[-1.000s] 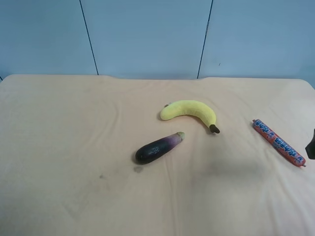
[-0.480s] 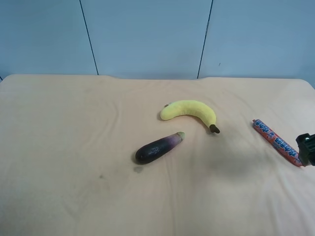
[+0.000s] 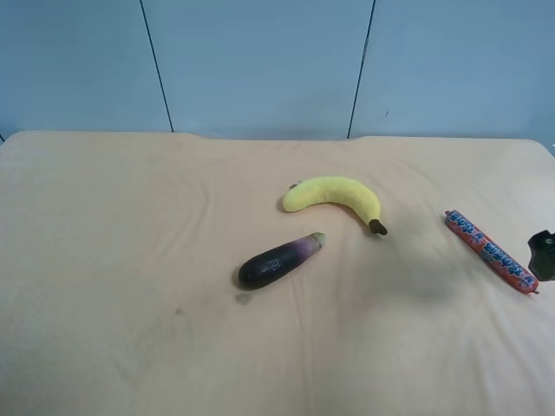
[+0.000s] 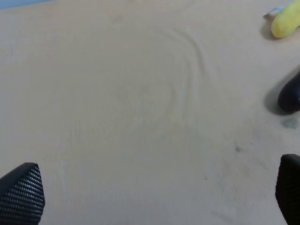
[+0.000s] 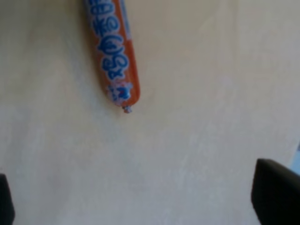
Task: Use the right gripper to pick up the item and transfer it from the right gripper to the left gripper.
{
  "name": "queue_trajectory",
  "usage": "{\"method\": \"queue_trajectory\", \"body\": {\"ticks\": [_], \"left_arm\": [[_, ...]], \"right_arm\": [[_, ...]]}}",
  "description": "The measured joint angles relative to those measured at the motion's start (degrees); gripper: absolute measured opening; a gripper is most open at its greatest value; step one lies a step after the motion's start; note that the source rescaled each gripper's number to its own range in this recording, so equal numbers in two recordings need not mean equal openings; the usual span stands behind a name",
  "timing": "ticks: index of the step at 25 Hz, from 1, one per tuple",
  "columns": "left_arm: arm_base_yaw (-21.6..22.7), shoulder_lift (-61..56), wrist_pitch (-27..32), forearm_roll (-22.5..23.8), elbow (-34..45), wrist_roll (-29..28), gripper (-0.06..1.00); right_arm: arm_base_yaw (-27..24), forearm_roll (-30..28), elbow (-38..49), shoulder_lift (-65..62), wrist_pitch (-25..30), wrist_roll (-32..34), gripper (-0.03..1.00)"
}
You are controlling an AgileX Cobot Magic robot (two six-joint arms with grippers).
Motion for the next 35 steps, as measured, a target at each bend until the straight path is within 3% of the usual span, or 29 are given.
{"method": "queue_trajectory", "body": {"ticks": [4, 17, 35], "left_arm": [[0.00, 0.00, 0.00, 0.00, 0.00, 0.00, 1.00], [0.00, 0.00, 0.00, 0.00, 0.00, 0.00, 1.00], [0.00, 0.00, 0.00, 0.00, 0.00, 0.00, 1.00]], "right_arm": [[-1.00, 0.19, 0.00, 4.25, -2.13, -4.99, 1.00], [-6.44, 0.89, 0.00, 12.44, -10.51, -11.56, 1.00], [-6.92, 1.31, -0.05, 21.80, -21.67, -13.32, 1.00]]}}
